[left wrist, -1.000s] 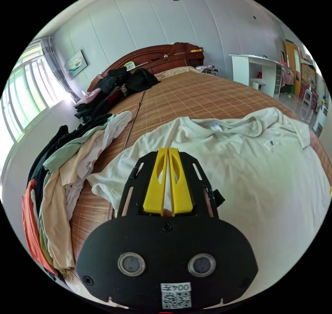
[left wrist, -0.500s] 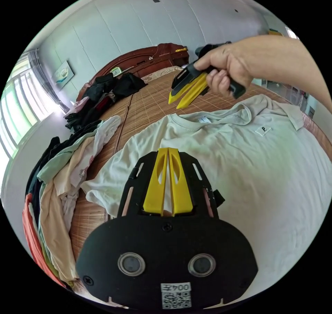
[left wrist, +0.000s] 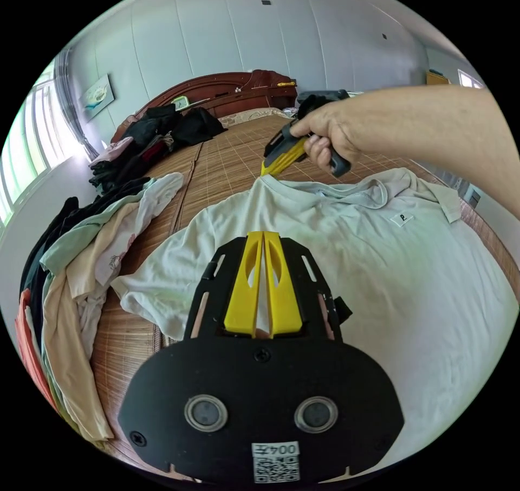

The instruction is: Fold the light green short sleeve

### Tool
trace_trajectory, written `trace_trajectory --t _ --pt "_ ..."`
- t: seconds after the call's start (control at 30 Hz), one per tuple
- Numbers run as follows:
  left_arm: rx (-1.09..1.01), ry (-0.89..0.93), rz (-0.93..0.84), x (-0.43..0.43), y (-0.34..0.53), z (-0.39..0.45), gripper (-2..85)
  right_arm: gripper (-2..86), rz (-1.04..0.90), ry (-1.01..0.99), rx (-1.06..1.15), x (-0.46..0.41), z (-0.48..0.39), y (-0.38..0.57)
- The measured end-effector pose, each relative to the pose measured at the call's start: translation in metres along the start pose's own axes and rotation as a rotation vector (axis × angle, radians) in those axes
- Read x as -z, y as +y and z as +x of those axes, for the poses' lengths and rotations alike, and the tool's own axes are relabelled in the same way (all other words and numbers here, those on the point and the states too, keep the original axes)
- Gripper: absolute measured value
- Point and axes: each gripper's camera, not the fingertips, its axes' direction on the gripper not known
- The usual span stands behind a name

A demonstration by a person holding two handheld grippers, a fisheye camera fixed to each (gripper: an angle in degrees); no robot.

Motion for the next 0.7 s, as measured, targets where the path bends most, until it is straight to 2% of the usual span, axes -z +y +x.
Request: trace_trajectory --t 0.17,0.23,0.37,0.53,0.63,0.7 --pt "-0.032 -0.021 -0.001 -0.001 -0.004 0.008 0.3 2.1 -0.092 0.202 0.174 -0.017 -0.076 -0.040" --pt "-0.031 -0.021 0.002 -0.001 -0.004 0.007 0.3 4.8 -0.244 0.315 0.195 -0.040 -0.099 -0.056" --pt "-0.024 -0.011 0.002 -0.002 -0.006 0.006 0.2 8.4 -0.256 0.358 0.274 -0.008 -0.134 -0.058" --pt "-0.022 -0.008 -0.002 -0.003 -0.008 0.006 0.2 9.9 -0.187 0.522 0.438 0.080 -0.160 0.008" --pt "-0.034 -0.017 -0.006 -0.004 -0.009 0.009 0.2 10.0 -0.225 0.683 0.429 0.092 -0.150 0.063" --pt "-0.047 -0.026 -0.006 -0.004 -0.010 0.013 0.2 10.5 -0.224 0.719 0.413 0.091 -0.148 0.086"
